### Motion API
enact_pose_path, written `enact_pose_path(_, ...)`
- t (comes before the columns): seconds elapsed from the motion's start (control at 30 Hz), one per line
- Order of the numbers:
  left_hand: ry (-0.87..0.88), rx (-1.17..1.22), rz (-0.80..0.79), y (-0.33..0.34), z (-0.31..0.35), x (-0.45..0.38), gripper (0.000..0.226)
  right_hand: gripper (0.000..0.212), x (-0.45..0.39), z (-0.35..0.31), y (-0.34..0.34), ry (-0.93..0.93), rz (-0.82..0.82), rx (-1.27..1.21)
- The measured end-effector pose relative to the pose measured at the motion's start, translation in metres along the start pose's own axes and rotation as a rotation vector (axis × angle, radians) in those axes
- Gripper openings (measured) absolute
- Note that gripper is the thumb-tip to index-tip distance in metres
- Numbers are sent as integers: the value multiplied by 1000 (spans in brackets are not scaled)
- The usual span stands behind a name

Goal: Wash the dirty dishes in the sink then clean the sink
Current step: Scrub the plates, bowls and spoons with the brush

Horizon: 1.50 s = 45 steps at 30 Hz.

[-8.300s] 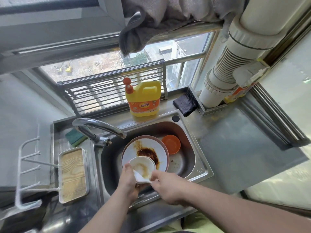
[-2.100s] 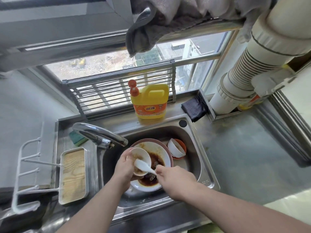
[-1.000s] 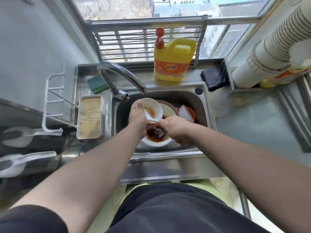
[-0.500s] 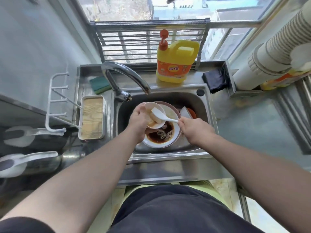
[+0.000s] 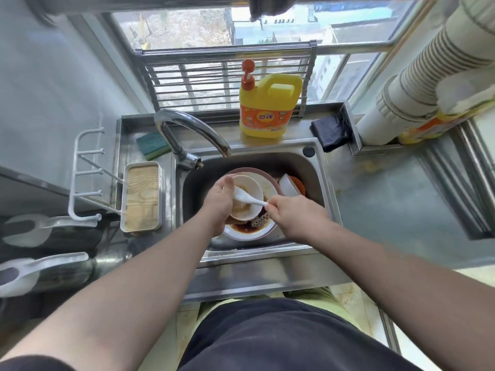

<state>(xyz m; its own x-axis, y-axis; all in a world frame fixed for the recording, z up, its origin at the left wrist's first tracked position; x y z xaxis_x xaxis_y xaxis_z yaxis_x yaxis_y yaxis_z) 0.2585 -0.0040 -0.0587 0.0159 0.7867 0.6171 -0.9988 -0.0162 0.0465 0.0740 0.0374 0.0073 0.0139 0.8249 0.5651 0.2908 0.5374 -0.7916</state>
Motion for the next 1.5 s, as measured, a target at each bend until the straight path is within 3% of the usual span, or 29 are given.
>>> enact_pose_path(0.1, -12, -26, -67, -6, 6, 1, 53, 33, 0, 23, -15, 67, -2, 44)
enact_pose_path(0.2, -23, -66, -77, -9, 15, 0, 47, 28, 18, 7, -2, -66, -58, 78)
enact_pose_path(0.27, -52, -160, -117, -8, 10, 1, 45, 23, 15, -10, -8, -211, 118, 267)
enact_pose_path(0.33, -90, -291, -193, -8, 6, 3, 42, 9, 8, -14, -27, -241, 275, 437)
enact_pose_path(0.4, -81, -408, -261, -11, 11, 2, 35, 13, 1, -6, -35, -167, 258, 485)
enact_pose_path(0.5, 80, -524, -181, -14, 30, -6, 25, 15, 8, -3, -7, -64, 80, 307)
enact_pose_path(0.6, 339, -523, -15, -14, 35, -4, 22, 35, 14, -4, 9, 35, -172, -229)
enact_pose_path(0.67, 411, -538, -19, -11, 21, 3, 22, 34, 4, 1, -8, -9, -96, -22)
enact_pose_path(0.73, 382, -626, -40, -12, 7, 3, 22, 23, -4, 9, -27, -42, 122, 344)
enact_pose_path(0.8, 350, -636, -29, -14, 7, -1, 25, 14, -2, 5, -22, -112, 175, 413)
enact_pose_path(0.83, 365, -628, -5, -14, 11, -3, 24, 13, 1, 3, -8, -108, 122, 330)
enact_pose_path(0.93, 455, -618, 104, -15, 21, -8, 28, 33, 17, -4, 32, 29, -207, -354)
enact_pose_path(0.97, 468, -618, 120, -17, 20, -9, 30, 35, 16, -4, 36, 37, -243, -435)
enact_pose_path(1.03, 480, -663, 93, -18, 11, -6, 27, 34, 3, 3, 20, -60, -126, -156)
enact_pose_path(1.1, 493, -684, 45, -17, 3, -3, 25, 23, -12, 15, -4, -55, 112, 245)
enact_pose_path(1.17, 503, -648, 54, -14, 8, -2, 25, 14, -9, 10, -9, -93, 206, 309)
enact_pose_path(1.23, 494, -638, 107, -14, 17, -7, 29, 24, 6, 0, 13, -63, 56, 17)
enact_pose_path(1.3, 468, -648, 151, -19, 25, -12, 48, 30, 19, -8, 34, 6, -163, -373)
enact_pose_path(1.33, 447, -666, 136, -21, 23, -15, 48, 32, 16, -4, 32, 27, -178, -407)
enact_pose_path(1.43, 307, -672, 16, -20, 7, -18, 25, 25, -12, 10, -5, -74, 63, 173)
enact_pose_path(1.5, 157, -628, -23, -20, 1, -18, 31, 26, -16, 3, -24, -227, 276, 471)
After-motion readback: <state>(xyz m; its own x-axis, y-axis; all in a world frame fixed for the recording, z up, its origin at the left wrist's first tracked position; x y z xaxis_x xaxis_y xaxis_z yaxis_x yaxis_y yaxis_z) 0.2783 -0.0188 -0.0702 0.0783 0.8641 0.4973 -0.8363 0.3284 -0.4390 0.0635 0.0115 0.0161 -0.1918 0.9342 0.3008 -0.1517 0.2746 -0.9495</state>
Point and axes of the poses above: each hand's wrist, its own x-axis away from the middle knuckle, its own y-axis out of the palm, z = x × y, the point moved 5 cm from there along -x, towards the middle knuckle, and after that the axes turned 6 degrees about y, right-handed, at the moved point
